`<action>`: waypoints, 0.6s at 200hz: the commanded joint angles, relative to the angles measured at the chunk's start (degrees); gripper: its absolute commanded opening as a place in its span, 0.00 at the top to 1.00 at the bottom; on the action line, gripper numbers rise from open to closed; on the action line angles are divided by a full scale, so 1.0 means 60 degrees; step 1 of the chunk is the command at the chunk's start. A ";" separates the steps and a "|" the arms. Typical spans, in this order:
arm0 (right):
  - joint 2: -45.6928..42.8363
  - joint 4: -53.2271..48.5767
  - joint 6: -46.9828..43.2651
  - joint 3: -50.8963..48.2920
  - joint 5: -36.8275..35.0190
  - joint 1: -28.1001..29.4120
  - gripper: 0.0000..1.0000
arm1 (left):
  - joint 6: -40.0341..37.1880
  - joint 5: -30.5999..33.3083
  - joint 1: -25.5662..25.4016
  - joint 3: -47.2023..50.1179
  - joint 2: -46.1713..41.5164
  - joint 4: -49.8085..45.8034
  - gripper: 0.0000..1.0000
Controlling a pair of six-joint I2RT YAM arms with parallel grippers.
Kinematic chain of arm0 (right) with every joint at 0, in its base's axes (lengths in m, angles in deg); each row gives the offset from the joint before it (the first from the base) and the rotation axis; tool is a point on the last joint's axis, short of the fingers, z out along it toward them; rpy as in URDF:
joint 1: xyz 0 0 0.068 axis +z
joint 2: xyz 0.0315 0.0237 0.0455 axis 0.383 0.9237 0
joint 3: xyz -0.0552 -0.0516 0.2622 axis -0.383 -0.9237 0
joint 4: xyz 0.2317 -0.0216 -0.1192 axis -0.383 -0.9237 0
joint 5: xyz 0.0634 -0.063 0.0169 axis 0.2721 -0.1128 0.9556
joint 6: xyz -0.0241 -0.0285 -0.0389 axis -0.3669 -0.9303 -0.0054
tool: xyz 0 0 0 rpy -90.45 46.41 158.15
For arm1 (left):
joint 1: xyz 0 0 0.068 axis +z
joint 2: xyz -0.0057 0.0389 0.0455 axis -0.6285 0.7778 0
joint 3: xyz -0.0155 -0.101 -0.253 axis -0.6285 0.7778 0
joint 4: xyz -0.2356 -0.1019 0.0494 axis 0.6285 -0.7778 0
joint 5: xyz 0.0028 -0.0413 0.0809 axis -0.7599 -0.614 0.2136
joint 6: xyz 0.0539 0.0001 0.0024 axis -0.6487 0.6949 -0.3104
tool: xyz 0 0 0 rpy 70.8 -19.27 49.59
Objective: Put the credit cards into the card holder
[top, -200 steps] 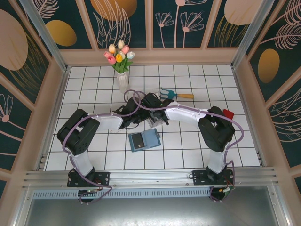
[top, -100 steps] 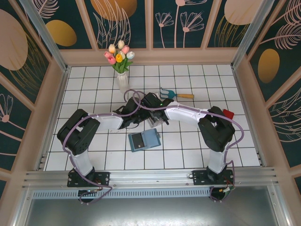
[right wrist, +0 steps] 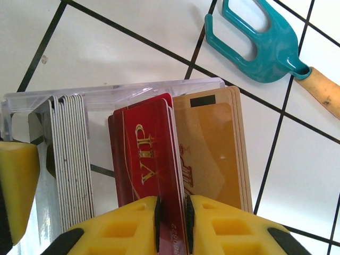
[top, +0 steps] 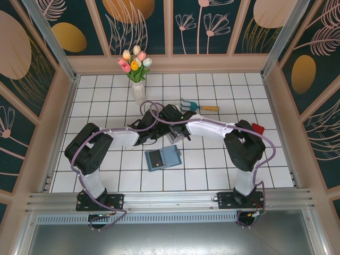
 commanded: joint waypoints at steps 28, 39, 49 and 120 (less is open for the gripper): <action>-0.0359 -0.0533 -0.0184 0.0251 -0.0587 -0.0018 0.76 | -0.0191 0.0341 0.0056 0.0232 0.0429 -0.0975 0.69; -0.0356 -0.0525 -0.0206 0.0282 -0.0603 -0.0018 0.76 | -0.0189 0.0325 0.0069 0.0227 0.0455 -0.0975 0.69; -0.0357 -0.0550 -0.0215 0.0283 -0.0615 -0.0018 0.76 | -0.0181 0.0316 0.0057 0.0224 0.0456 -0.0976 0.69; -0.0373 -0.0646 -0.0229 0.0383 -0.0634 -0.0020 0.76 | -0.0224 0.0311 0.0061 0.0250 0.0467 -0.0946 0.69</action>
